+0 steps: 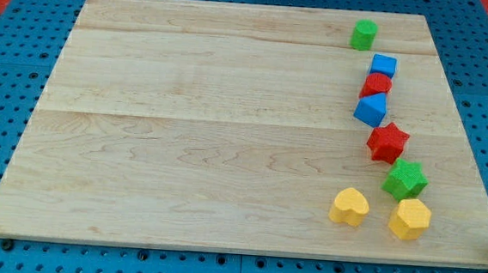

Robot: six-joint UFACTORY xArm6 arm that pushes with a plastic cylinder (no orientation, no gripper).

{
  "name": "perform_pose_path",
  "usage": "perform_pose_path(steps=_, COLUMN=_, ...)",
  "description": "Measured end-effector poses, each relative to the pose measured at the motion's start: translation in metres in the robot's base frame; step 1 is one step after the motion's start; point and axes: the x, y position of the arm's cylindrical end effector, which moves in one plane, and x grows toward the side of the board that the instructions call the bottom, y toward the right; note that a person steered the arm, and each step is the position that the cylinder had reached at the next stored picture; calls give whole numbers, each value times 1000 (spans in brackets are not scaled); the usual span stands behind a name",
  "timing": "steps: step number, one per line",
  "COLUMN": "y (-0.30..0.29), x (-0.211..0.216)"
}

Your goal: Push the red star parallel to the red circle

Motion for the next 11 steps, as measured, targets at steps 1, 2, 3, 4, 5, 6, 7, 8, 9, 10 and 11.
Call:
perform_pose_path(steps=1, y=-28, x=-74)
perform_pose_path(steps=2, y=-41, x=-115)
perform_pose_path(steps=3, y=-117, x=-119)
perform_pose_path(steps=4, y=-213, x=-121)
perform_pose_path(steps=5, y=-279, x=-167)
perform_pose_path(steps=6, y=-267, x=-221)
perform_pose_path(steps=7, y=-225, x=-252)
perform_pose_path(steps=8, y=-302, x=-285)
perform_pose_path(steps=9, y=-341, x=-285)
perform_pose_path(steps=10, y=-238, x=-282)
perform_pose_path(steps=11, y=-256, x=-257)
